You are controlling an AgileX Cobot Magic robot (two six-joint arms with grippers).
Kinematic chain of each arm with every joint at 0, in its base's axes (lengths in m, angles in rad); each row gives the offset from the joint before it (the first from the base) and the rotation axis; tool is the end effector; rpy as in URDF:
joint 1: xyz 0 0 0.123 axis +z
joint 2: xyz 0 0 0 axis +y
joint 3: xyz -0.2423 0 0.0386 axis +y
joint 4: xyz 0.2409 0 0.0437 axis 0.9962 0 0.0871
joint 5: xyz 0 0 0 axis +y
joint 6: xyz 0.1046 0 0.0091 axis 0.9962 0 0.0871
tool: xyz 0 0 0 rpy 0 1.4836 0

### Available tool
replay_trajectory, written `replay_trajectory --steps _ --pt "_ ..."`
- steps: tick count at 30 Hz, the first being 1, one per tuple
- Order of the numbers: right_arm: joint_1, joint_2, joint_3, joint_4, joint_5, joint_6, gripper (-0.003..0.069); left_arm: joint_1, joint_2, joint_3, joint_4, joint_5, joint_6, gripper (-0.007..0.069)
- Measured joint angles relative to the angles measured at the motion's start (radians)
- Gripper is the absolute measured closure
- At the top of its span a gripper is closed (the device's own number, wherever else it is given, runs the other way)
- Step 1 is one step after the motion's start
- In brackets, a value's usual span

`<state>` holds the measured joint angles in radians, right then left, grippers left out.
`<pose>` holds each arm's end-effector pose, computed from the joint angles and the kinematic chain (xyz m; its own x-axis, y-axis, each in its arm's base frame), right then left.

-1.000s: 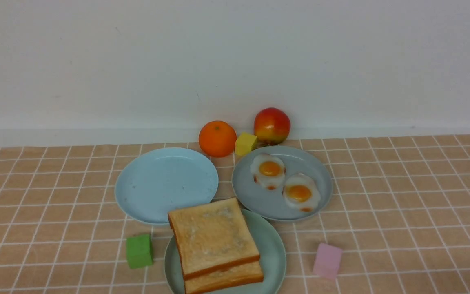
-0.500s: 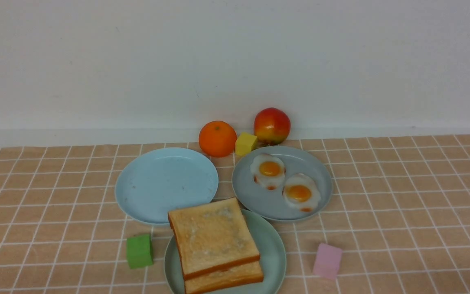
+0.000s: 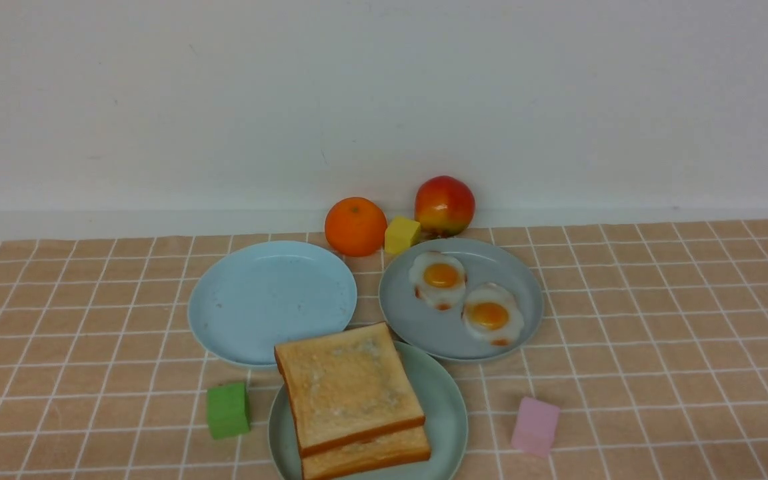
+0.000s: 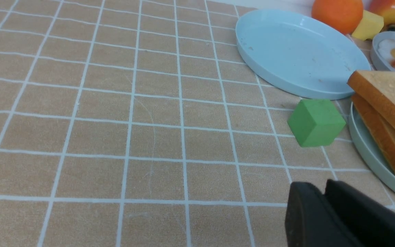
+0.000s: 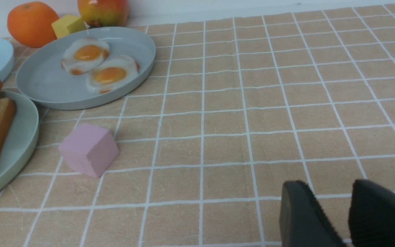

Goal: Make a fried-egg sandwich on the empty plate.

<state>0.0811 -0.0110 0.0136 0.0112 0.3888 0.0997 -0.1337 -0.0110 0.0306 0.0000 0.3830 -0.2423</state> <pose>0.0981 0.0084 0.1705 -0.3061 0.0853 -0.9482 -0.0517 0.9930 0.1061 0.0979 -0.0132 0.1653 -0.3304 -0.1977 -0.9229 0.0556 0.9720 -0.2281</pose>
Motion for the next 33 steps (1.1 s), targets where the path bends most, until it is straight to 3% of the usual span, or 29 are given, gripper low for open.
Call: replay_trajectory --steps 33 --pt "0.000 0.000 0.000 0.000 0.000 0.000 0.0420 0.000 0.000 0.000 0.000 0.000 0.000 0.0503"
